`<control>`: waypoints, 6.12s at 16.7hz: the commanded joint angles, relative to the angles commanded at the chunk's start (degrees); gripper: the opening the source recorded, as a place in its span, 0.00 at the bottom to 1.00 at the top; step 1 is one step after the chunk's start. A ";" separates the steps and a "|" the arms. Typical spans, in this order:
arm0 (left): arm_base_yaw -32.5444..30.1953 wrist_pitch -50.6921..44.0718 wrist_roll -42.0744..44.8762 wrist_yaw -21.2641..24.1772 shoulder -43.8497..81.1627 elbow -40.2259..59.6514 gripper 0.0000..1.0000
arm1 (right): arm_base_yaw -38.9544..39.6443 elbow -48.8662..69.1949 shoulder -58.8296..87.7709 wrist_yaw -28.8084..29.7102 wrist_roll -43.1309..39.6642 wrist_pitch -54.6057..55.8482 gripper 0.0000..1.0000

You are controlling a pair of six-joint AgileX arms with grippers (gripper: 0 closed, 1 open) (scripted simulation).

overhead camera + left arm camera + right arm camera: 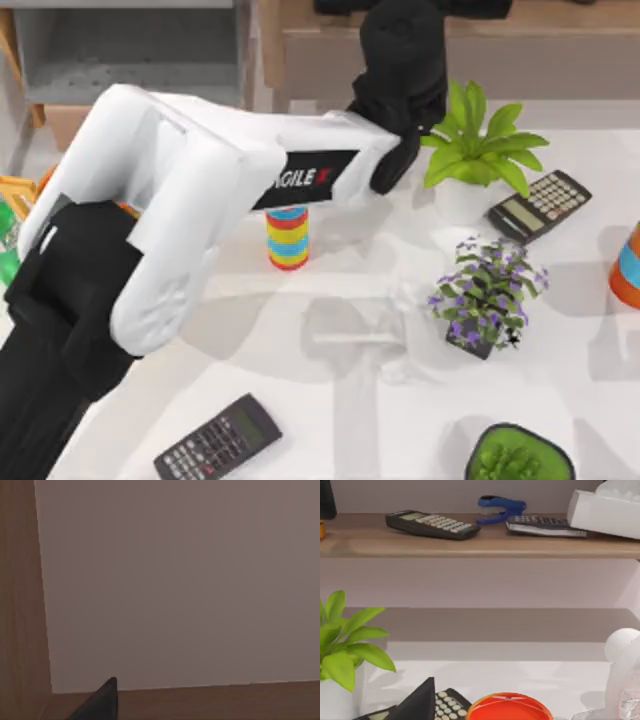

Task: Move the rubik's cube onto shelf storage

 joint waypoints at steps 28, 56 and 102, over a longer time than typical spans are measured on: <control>80.44 35.13 72.57 69.48 -40.42 -79.92 1.00 | 0.00 0.00 0.00 0.00 0.00 0.00 1.00; 79.03 30.64 78.72 73.71 -29.60 -78.44 0.55 | 0.00 0.00 0.00 0.00 0.00 0.00 1.00; 67.11 13.71 77.80 61.45 -16.23 -50.10 0.00 | 0.00 0.00 0.00 0.00 0.00 0.00 1.00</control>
